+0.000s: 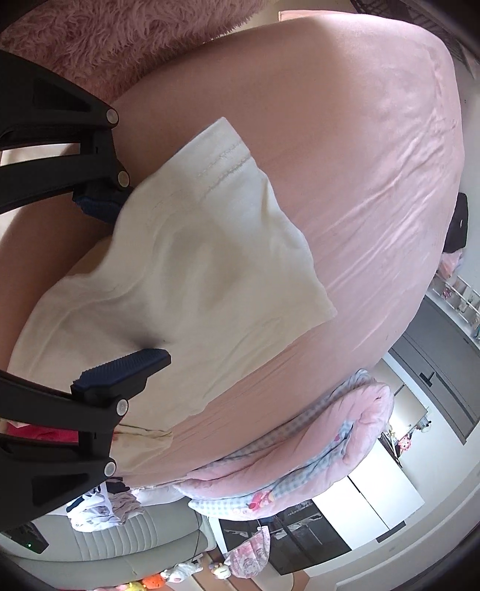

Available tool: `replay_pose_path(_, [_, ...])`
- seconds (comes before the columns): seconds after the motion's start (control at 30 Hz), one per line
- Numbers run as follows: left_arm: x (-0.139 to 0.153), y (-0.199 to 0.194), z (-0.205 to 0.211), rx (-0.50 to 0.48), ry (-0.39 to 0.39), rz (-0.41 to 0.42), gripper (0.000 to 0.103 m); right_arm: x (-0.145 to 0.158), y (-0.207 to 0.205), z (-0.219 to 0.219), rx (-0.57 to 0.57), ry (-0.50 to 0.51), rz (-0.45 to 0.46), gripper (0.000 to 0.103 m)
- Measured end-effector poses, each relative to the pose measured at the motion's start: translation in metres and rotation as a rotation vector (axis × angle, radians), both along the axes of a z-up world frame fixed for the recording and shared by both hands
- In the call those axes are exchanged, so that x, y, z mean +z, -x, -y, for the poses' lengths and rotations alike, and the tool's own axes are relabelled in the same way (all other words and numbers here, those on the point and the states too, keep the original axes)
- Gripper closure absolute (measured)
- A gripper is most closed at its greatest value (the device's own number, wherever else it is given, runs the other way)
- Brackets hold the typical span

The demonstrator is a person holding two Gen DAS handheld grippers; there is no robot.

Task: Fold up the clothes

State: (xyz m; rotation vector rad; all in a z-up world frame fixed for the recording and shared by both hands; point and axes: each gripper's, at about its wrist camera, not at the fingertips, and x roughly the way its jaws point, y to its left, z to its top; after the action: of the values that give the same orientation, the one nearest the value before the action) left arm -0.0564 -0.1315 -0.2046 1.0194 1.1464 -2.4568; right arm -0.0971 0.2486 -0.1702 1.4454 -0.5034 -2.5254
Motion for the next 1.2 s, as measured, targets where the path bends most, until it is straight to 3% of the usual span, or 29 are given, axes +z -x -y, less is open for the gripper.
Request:
replay_pose_path(0.03, [0.003,0.004,-0.001,-0.031,0.018,0.011,0.06,0.0,0.0,-0.001,-0.003,0.003,-0.003,0.027])
replay_pose_path(0.07, [0.007,0.009,-0.003,-0.071,0.042,0.022,0.088,0.0,0.001,-0.001,-0.003,0.004,-0.003,0.027])
replay_pose_path(0.13, [0.025,0.016,-0.013,-0.147,0.152,0.02,0.09,-0.001,0.001,-0.002,-0.004,0.003,-0.002,0.027])
replay_pose_path(0.23, [0.064,0.024,-0.052,-0.271,0.391,-0.022,0.092,-0.002,0.001,-0.005,-0.013,0.01,0.003,0.027])
replay_pose_path(0.37, [0.095,0.037,-0.133,-0.484,0.714,-0.061,0.093,-0.002,0.004,-0.014,-0.039,0.036,0.006,0.027])
replay_pose_path(0.47, [0.087,0.043,-0.188,-0.637,0.825,-0.074,0.093,0.002,0.007,-0.022,-0.067,0.052,-0.004,0.027])
replay_pose_path(0.6, [0.056,0.046,-0.249,-0.826,0.959,-0.054,0.093,0.008,0.009,-0.038,-0.111,0.078,-0.026,0.027])
replay_pose_path(0.77, [0.043,0.037,-0.274,-0.9,1.08,-0.056,0.093,0.01,0.01,-0.054,-0.147,0.114,-0.03,0.027])
replay_pose_path(0.87, [0.051,0.029,-0.271,-0.914,1.124,-0.086,0.092,0.004,0.016,-0.056,-0.143,0.205,-0.002,0.027])
replay_pose_path(0.93, [0.044,0.025,-0.269,-0.968,1.139,-0.061,0.09,0.004,0.024,-0.051,-0.11,0.284,0.003,0.027])
replay_pose_path(1.0, [0.038,0.02,-0.267,-1.022,1.154,-0.047,0.073,0.011,0.037,-0.04,-0.062,0.306,-0.011,0.027])
replay_pose_path(1.07, [0.039,0.008,-0.266,-1.051,1.178,-0.085,0.07,0.02,0.051,-0.024,0.005,0.3,-0.017,0.027])
replay_pose_path(1.13, [0.05,-0.002,-0.256,-1.057,1.111,-0.124,0.067,0.03,0.065,-0.005,0.085,0.269,-0.015,0.027])
replay_pose_path(1.2, [0.064,-0.012,-0.243,-1.055,1.018,-0.163,0.065,0.031,0.076,0.019,0.163,0.173,0.016,0.027])
